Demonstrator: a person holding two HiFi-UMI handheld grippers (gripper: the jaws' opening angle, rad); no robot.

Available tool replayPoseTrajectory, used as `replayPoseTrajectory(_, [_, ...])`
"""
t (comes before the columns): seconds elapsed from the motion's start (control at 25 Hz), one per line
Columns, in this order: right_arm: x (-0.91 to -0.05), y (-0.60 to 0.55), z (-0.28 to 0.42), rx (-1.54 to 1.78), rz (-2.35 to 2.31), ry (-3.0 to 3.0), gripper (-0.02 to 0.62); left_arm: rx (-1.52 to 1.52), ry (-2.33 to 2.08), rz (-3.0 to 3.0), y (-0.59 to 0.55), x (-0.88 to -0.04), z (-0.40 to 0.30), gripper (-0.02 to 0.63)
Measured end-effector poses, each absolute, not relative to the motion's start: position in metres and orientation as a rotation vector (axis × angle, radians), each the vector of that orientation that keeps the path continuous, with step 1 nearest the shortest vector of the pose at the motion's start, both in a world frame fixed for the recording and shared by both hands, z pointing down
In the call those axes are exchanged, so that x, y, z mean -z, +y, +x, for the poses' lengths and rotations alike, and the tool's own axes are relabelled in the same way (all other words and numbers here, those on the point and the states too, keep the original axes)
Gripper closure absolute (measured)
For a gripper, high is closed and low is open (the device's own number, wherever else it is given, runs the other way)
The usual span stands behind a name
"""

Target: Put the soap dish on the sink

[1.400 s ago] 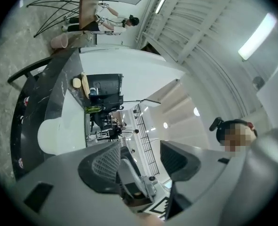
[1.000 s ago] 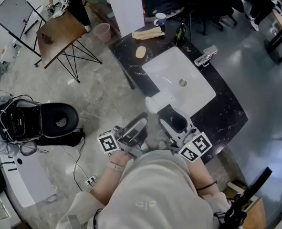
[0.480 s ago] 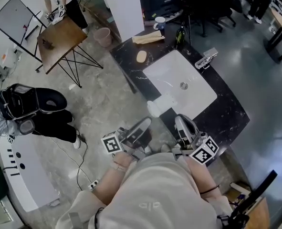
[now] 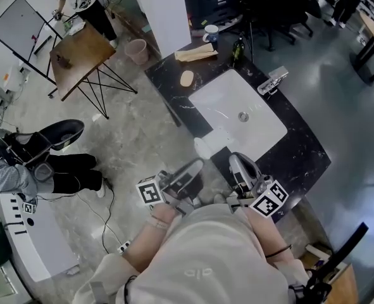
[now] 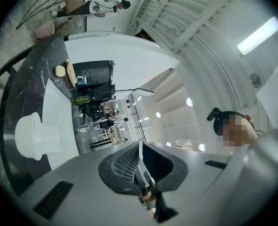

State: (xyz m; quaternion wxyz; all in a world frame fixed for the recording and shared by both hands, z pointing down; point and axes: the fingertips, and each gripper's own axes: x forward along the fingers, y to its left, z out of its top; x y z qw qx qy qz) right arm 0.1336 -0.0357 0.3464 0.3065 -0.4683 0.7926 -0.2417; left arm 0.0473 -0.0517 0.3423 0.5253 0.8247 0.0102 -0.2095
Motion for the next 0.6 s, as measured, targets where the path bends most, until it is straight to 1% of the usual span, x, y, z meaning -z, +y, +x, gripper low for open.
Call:
replayPoseTrajectory(0.32, [-0.347, -0.043, 0.138, 0.643, -1.227, 2.106, 0.572, 0.538, 0.092, 1.981, -0.050, -0.333, 0.053, 0.578])
replayPoseTrajectory(0.6, [-0.356, -0.046, 0.140, 0.641, -1.226, 2.121, 0.572, 0.517, 0.090, 1.988, -0.045, -0.340, 0.062, 0.578])
